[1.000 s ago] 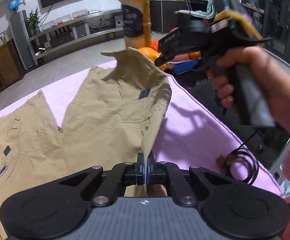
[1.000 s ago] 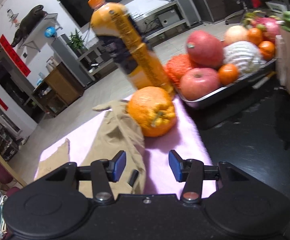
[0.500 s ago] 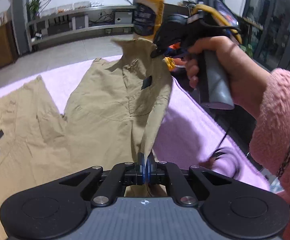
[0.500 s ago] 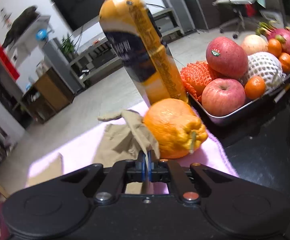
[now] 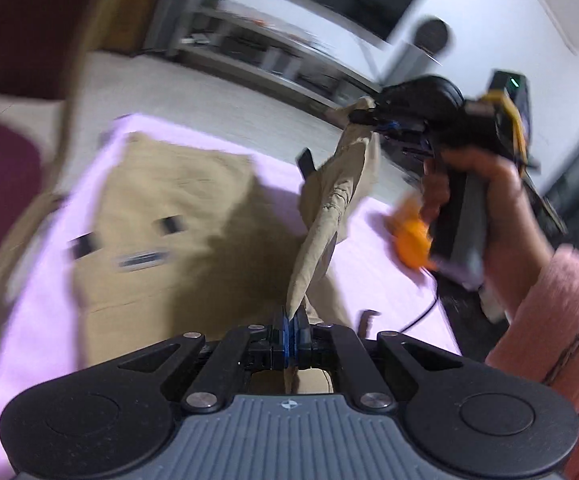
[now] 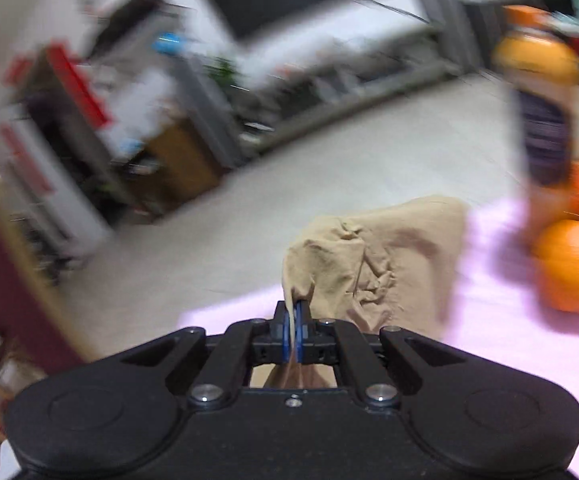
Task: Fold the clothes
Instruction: 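Grasp one trouser leg with the left gripper while the right gripper grasps it, fold it onto the other leg, then open the right gripper, then the left gripper, releasing the folded trousers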
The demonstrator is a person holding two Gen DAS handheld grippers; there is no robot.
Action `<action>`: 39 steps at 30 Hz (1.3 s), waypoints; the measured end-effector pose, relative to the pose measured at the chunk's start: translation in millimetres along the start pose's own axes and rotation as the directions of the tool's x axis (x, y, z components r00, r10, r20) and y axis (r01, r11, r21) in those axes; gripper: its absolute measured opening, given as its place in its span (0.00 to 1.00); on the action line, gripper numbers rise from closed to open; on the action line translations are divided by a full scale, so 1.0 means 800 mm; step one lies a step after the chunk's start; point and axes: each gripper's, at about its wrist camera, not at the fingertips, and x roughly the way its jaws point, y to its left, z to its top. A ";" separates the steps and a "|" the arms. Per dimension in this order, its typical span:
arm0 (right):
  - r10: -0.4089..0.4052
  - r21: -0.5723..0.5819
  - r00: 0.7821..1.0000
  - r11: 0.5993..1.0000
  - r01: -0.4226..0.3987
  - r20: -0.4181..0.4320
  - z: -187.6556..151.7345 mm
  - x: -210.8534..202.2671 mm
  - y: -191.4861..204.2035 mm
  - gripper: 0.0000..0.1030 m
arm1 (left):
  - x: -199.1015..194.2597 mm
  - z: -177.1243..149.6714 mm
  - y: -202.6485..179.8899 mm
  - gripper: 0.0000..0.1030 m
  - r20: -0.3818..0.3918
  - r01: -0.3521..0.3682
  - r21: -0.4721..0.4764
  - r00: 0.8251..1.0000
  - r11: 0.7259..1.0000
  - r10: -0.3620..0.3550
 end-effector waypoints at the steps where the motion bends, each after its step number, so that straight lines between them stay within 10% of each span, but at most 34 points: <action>1: 0.035 -0.047 0.999 0.998 -0.034 0.025 -0.015 0.010 0.024 0.03 | 0.003 -0.005 0.016 0.03 -0.017 -0.041 -0.028 0.999 0.999 0.040; 5: -0.046 -0.233 0.983 0.973 0.004 -0.175 -0.094 0.103 0.087 0.04 | 0.049 -0.028 0.076 0.04 -0.224 -0.228 -0.138 0.955 0.964 0.194; 10: -0.249 -0.385 0.912 0.916 0.113 -0.326 -0.157 0.178 0.114 0.04 | 0.066 -0.033 0.100 0.05 -0.305 -0.230 -0.224 0.939 0.947 0.156; 13: -0.267 -0.419 0.923 0.898 0.134 -0.277 -0.157 0.180 0.133 0.03 | 0.063 -0.031 0.086 0.04 -0.273 -0.227 -0.174 0.946 0.958 0.174; 19: -0.017 -0.416 1.000 0.909 0.010 -0.014 -0.125 0.142 0.183 0.03 | 0.055 -0.020 0.082 0.05 -0.181 -0.227 -0.126 0.962 0.966 0.203; 24: -0.150 -0.560 0.949 0.828 -0.033 -0.277 -0.175 0.206 0.202 0.06 | 0.081 -0.029 0.114 0.06 -0.320 -0.265 -0.258 0.931 0.929 0.177; 28: -0.259 -0.608 0.901 0.794 -0.006 -0.347 -0.199 0.229 0.205 0.31 | 0.080 -0.028 0.109 0.07 -0.322 -0.276 -0.239 0.927 0.931 0.192; 34: -0.221 -0.535 0.934 0.844 0.040 -0.279 -0.140 0.219 0.221 0.61 | 0.081 -0.029 0.101 0.07 -0.315 -0.289 -0.208 0.924 0.935 0.216; 39: -0.209 -0.482 0.943 0.874 0.061 -0.258 -0.086 0.253 0.231 0.47 | 0.067 -0.030 0.100 0.07 -0.301 -0.294 -0.173 0.925 0.940 0.234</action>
